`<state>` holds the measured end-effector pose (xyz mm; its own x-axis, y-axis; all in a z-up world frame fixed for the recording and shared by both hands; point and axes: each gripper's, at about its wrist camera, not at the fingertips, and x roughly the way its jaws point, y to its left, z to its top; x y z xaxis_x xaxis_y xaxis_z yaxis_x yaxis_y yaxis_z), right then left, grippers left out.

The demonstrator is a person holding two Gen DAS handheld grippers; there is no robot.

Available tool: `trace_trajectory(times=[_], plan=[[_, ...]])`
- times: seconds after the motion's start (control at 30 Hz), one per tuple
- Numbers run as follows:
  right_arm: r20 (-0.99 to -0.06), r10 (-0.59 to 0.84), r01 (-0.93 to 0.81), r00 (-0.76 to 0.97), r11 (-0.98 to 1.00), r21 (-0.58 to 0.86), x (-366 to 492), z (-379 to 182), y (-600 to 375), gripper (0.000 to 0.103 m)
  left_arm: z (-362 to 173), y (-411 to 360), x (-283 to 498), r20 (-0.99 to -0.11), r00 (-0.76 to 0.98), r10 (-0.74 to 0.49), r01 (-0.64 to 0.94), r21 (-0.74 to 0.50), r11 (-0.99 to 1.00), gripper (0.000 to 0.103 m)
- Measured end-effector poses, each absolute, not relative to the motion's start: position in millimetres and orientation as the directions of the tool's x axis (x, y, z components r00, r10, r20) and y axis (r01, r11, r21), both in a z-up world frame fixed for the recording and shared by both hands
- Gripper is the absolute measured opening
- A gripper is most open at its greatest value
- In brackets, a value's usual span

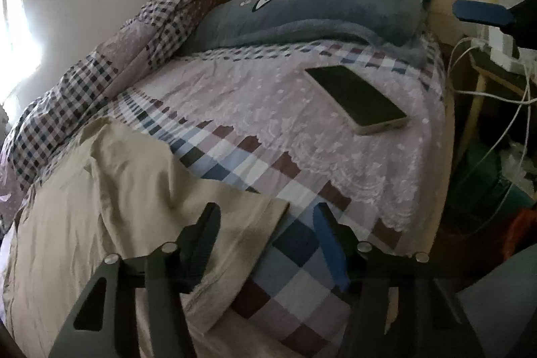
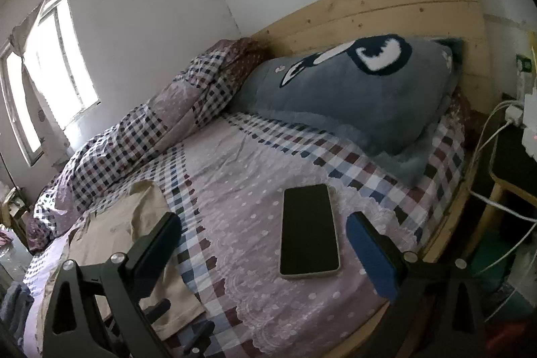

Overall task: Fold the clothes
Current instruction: 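Grasp the beige shirt's edge with the left tool and lift it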

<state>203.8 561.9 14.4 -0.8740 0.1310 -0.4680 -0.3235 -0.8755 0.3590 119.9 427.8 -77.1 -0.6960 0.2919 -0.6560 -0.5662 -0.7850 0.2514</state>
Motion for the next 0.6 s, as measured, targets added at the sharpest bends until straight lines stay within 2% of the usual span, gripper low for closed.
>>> trace_trajectory(times=[0.2, 0.4, 0.5, 0.57, 0.6], plan=[[-0.472, 0.098, -0.311, -0.876, -0.864, 0.397, 201, 8, 563, 0.101, -82, 432, 116, -0.668, -0.682, 0.297, -0.588, 0.258, -0.767, 0.050], [-0.456, 0.088, -0.298, -0.886, -0.861, 0.412, 204, 11, 562, 0.101, -84, 432, 111, -0.693, -0.645, 0.321, -0.614, 0.220, -0.758, 0.037], [-0.460, 0.076, -0.294, -0.885, -0.856, 0.424, 203, 9, 563, 0.101, -83, 430, 106, -0.703, -0.635, 0.319, -0.605, 0.196, -0.772, 0.024], [-0.460, 0.074, -0.293, -0.885, -0.855, 0.427, 203, 9, 563, 0.101, -83, 426, 101, -0.709, -0.633, 0.312, -0.592, 0.183, -0.785, 0.009], [-0.459, 0.074, -0.293, -0.886, -0.855, 0.428, 204, 9, 563, 0.101, -82, 424, 99, -0.712, -0.631, 0.308, -0.586, 0.178, -0.790, 0.007]])
